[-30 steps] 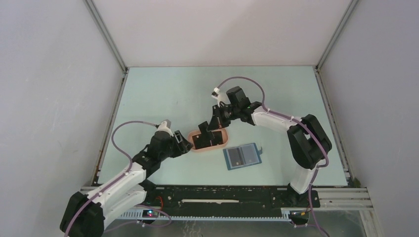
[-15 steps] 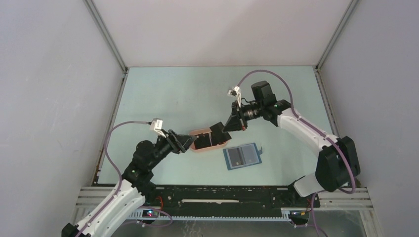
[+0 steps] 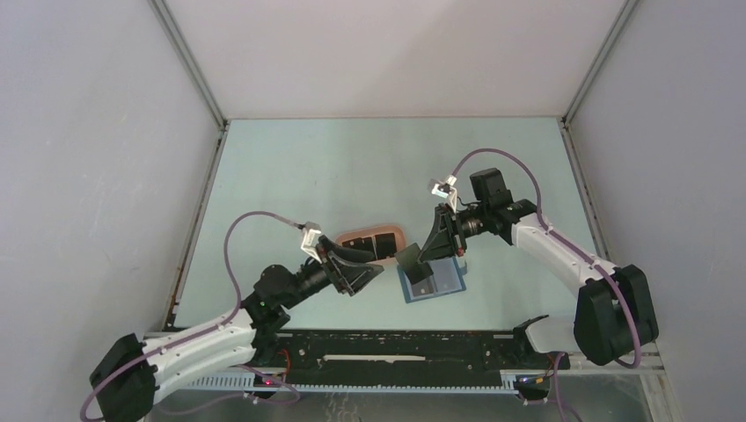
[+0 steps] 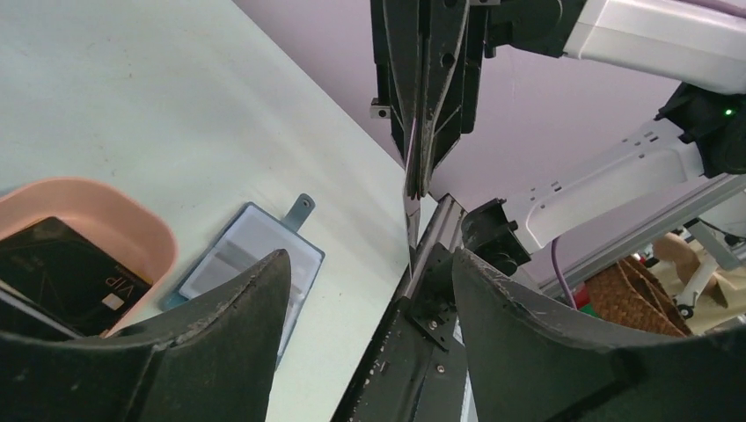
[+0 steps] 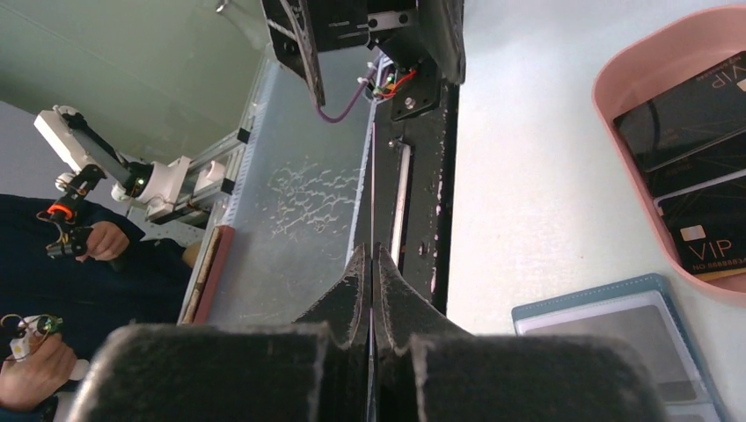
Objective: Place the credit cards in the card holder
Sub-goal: Insert the credit card into the card holder.
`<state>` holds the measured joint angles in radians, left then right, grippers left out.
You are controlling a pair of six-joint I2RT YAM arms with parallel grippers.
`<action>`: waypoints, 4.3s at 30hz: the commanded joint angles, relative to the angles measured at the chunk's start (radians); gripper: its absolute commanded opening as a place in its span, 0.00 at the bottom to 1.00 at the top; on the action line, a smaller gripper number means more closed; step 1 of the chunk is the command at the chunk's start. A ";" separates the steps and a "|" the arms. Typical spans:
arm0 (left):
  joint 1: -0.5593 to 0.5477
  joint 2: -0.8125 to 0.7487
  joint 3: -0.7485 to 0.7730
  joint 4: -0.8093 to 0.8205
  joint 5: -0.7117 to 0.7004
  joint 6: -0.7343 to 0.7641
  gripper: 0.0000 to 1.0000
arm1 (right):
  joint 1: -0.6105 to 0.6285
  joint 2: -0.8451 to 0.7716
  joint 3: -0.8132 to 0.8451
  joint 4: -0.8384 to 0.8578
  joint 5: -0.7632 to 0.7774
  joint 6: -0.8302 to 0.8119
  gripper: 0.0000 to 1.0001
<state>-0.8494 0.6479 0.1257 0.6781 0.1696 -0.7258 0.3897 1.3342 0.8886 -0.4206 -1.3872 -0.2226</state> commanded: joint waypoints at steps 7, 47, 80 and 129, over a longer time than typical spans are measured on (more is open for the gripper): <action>-0.078 0.174 -0.010 0.295 -0.101 0.126 0.73 | -0.025 -0.002 -0.008 0.055 -0.092 0.026 0.00; -0.165 0.948 0.268 0.717 0.028 -0.127 0.64 | -0.218 0.065 -0.081 0.066 -0.059 0.207 0.00; -0.147 0.598 0.370 -0.199 0.227 0.337 0.00 | -0.190 -0.098 0.215 -0.670 0.130 -0.735 1.00; -0.165 0.500 0.362 -0.292 0.088 0.383 0.40 | -0.047 0.143 0.223 -0.843 0.200 -0.872 0.00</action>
<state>-1.0153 1.2213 0.5182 0.3973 0.3500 -0.3328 0.3756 1.4723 1.0931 -1.2087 -1.1679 -1.0508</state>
